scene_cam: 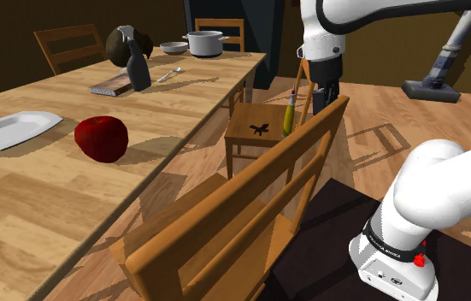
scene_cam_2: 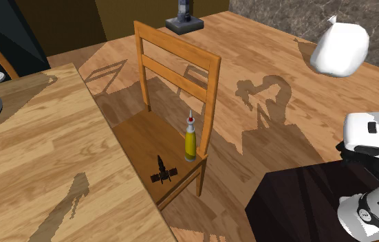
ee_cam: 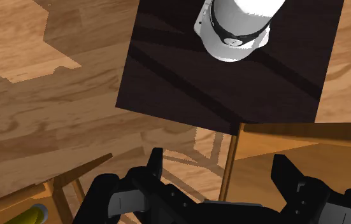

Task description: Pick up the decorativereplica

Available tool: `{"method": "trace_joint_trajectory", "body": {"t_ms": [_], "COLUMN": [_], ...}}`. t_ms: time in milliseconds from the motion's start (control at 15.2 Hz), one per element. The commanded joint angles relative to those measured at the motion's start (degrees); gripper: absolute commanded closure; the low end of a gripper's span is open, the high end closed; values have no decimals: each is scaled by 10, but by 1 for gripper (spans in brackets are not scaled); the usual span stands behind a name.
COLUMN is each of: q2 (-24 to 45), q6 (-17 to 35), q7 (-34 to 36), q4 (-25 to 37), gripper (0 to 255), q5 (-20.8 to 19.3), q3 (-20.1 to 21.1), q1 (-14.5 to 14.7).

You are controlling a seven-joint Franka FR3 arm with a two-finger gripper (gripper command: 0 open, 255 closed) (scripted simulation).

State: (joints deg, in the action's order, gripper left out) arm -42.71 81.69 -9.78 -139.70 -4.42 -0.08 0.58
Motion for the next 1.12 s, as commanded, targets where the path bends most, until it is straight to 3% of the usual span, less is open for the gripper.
{"method": "trace_joint_trajectory", "body": {"t_ms": [0, 528, 1056], "q2": [0, 145, 307], "q6": [0, 66, 111], "q7": [0, -84, -164], "q4": [0, 74, 192], "gripper": [0, 0, 0], "q5": [0, -64, -91], "q3": [0, -68, -123], "q1": [0, -28, -49]}}
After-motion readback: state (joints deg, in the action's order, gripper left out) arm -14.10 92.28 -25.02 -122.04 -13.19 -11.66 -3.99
